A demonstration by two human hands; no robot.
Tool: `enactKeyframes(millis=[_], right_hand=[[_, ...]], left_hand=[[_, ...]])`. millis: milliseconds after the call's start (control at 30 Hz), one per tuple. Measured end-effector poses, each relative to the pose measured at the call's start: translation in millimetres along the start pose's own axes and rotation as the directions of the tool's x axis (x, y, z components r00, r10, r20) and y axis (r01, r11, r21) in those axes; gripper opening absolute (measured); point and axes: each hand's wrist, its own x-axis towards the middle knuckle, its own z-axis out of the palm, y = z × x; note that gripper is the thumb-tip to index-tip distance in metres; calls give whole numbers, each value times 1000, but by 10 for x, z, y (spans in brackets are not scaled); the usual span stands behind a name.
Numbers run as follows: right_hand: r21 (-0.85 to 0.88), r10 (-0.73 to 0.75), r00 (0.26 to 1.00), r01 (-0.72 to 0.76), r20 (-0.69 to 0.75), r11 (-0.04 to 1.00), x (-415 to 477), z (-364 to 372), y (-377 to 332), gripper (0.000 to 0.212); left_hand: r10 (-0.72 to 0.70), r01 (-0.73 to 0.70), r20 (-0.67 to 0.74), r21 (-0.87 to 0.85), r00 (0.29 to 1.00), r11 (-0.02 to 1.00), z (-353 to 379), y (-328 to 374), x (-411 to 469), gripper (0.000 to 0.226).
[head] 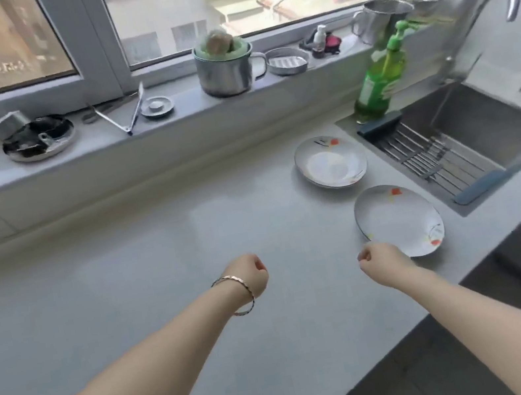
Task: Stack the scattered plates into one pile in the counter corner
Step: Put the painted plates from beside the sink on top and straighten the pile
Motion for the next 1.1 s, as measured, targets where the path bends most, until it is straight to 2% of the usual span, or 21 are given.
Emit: enactKeyframes(millis=[67, 167, 233, 333, 433, 500, 533, 567, 633, 733, 800, 833, 967, 1100], right_hand=[[102, 146, 988, -141, -46, 985, 273, -245, 345, 26], [233, 374, 927, -354, -43, 906, 635, -493, 769, 21], [306, 478, 878, -465, 35, 831, 797, -532, 954, 29], [425, 573, 786, -612, 233, 667, 934, -425, 1095, 38], [596, 559, 761, -627, 330, 502, 990, -286, 1122, 39], [829, 525, 778, -515, 345, 220, 1035, -240, 1128, 35], [892, 520, 788, -440, 330, 102, 1054, -225, 1136, 35], [924, 523, 796, -381, 304, 42, 1061, -215, 1137, 36], [946, 539, 812, -313, 224, 79, 1047, -200, 1126, 34], [924, 561, 825, -264, 68, 277, 1037, -197, 1111, 27], [897, 513, 859, -228, 2, 378, 1015, -232, 1046, 15], [895, 474, 881, -208, -5, 395, 998, -256, 985, 9], [912, 254, 966, -141, 42, 384, 855, -297, 549, 12], [881, 23, 998, -55, 50, 469, 630, -240, -180, 11]], left_hand=[[-30, 30, 9, -35, 1000, 999, 145, 266, 221, 19], [-90, 93, 33, -99, 995, 991, 323, 559, 478, 27], [-112, 115, 33, -120, 993, 986, 427, 688, 619, 30], [-140, 146, 56, -135, 989, 980, 579, 786, 782, 27], [-163, 173, 79, -132, 983, 976, 667, 806, 886, 22], [-183, 193, 80, -142, 980, 971, 676, 801, 936, 25], [-195, 205, 79, -152, 978, 967, 669, 794, 955, 26], [-207, 217, 75, -162, 975, 963, 656, 787, 967, 27], [-226, 234, 65, -177, 972, 956, 612, 762, 974, 28], [-240, 243, 40, -194, 970, 950, 497, 668, 939, 26], [-250, 248, 20, -207, 968, 946, 389, 573, 888, 25], [-256, 252, 7, -218, 967, 943, 330, 515, 857, 24], [-289, 265, -53, -269, 956, 926, 38, 212, 656, 24], [-334, 272, -150, -327, 931, 905, -376, -255, 345, 27]])
